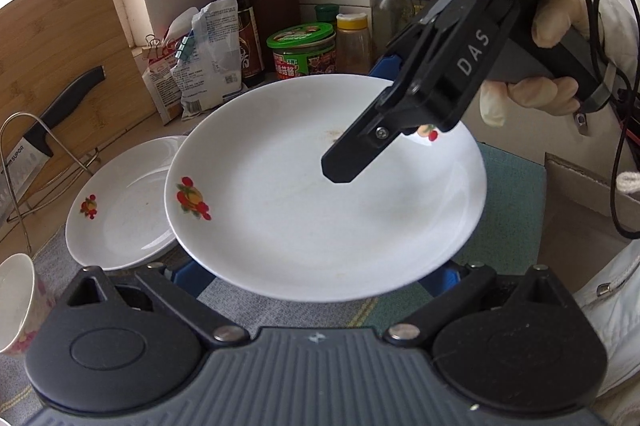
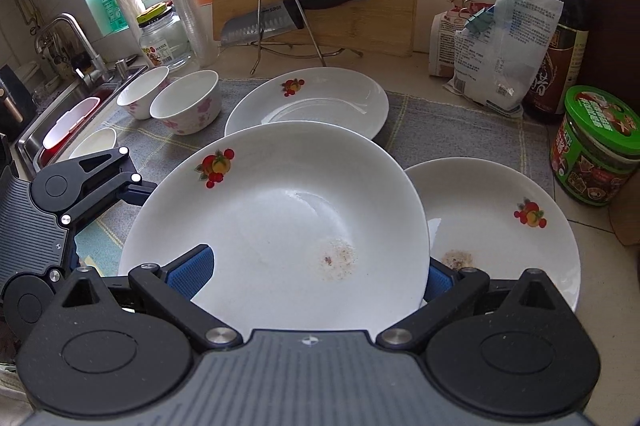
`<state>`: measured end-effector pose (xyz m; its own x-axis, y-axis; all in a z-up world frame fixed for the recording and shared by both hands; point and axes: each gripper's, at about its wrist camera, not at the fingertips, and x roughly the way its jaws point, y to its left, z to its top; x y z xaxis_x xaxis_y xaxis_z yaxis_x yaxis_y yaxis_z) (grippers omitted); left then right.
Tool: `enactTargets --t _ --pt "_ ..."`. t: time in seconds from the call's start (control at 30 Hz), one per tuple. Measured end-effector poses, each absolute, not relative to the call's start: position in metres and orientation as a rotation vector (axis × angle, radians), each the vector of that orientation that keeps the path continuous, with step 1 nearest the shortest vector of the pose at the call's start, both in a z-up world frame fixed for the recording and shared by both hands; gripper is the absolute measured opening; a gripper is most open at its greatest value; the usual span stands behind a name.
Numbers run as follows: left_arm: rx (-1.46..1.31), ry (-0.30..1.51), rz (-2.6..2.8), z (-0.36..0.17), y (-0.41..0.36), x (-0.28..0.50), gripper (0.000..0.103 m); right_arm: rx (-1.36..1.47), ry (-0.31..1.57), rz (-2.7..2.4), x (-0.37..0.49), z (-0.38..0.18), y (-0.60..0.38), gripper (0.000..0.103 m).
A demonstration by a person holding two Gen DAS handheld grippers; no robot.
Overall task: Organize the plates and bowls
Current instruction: 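Lower the large plate onto the stained plate with the right gripper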
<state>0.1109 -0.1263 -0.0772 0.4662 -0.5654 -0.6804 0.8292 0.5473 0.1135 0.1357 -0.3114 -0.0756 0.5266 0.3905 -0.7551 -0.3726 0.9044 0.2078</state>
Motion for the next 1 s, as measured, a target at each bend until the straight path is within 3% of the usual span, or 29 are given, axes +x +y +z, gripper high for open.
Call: enactTargets --t 1.0 --pt "0.506 0.689 -0.924 -0.095 -0.205 0.144 0.102 0.081 0.928 0.424 0.159 -0.099 -0.395 0.103"
